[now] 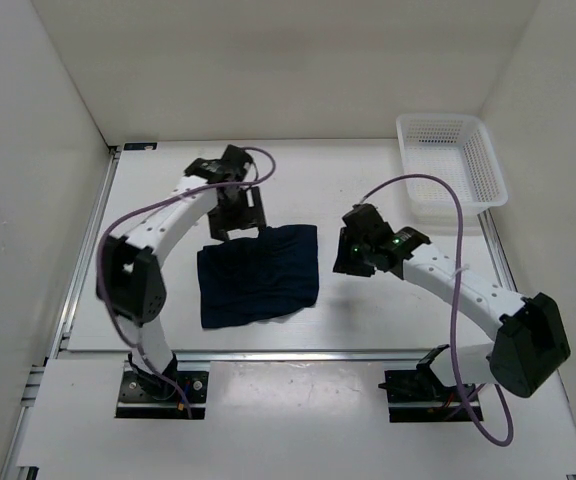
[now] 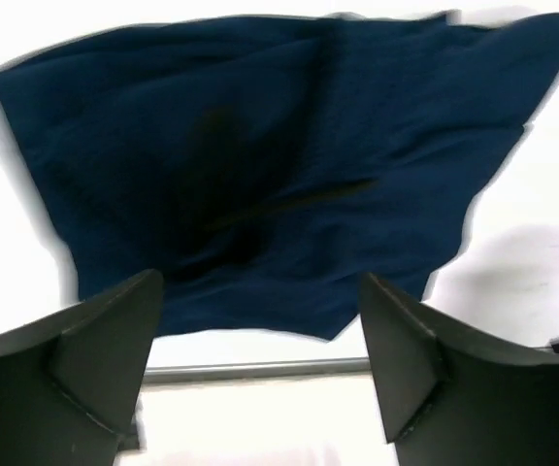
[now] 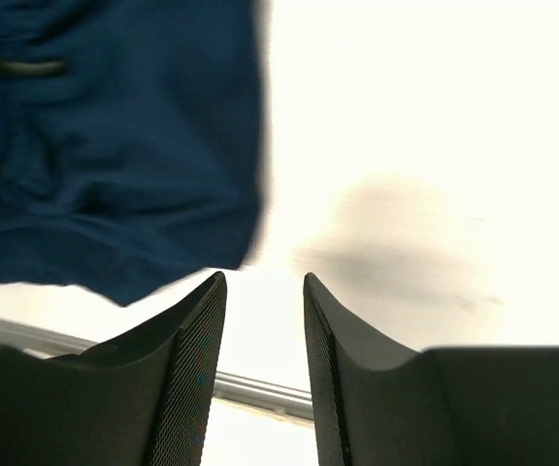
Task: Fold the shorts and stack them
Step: Fold the shorts
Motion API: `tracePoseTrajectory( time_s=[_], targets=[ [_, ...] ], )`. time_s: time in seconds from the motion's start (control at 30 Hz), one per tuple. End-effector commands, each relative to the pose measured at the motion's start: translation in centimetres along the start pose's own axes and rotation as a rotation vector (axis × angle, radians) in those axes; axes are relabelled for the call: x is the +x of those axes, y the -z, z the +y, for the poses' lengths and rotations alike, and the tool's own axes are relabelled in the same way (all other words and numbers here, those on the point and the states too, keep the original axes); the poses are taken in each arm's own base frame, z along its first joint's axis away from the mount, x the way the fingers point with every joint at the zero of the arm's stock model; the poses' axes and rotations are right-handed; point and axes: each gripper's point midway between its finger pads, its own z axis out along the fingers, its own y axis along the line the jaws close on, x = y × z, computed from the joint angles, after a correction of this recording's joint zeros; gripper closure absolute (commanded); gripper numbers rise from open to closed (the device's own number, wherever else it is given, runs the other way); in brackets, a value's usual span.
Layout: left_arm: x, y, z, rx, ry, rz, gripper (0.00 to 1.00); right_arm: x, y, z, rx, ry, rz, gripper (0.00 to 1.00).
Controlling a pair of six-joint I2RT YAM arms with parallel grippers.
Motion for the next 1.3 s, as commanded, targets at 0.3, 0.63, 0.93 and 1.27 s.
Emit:
tracePoseTrajectory(
  time_s=[0.3,0.63,0.93,1.27],
  targets=[
    [-0.7,-8.0,-9.2,0.14,-0.053,0.182,0.2,-0.9,3.2,-3.4,0.044,-0.03,-0.068,0.56],
    [-2.6,-1.9,-6.7,0.077,0.017,0.04,0.9,-1.2,3.6,-5.5,0.092,-0.053,-0.089,0.56],
    [1.1,3.2,0.4,0.065,0.127,0.016,0.9,-1.3,3.5,-5.4,0.086,-0.026,-0.083,0.56],
    [5.0,0.0,7.6,-0.044,0.28,0.056,0.9,-0.1,1.8,-3.5,-0.025,0.054,0.003,0.33]
  ],
)
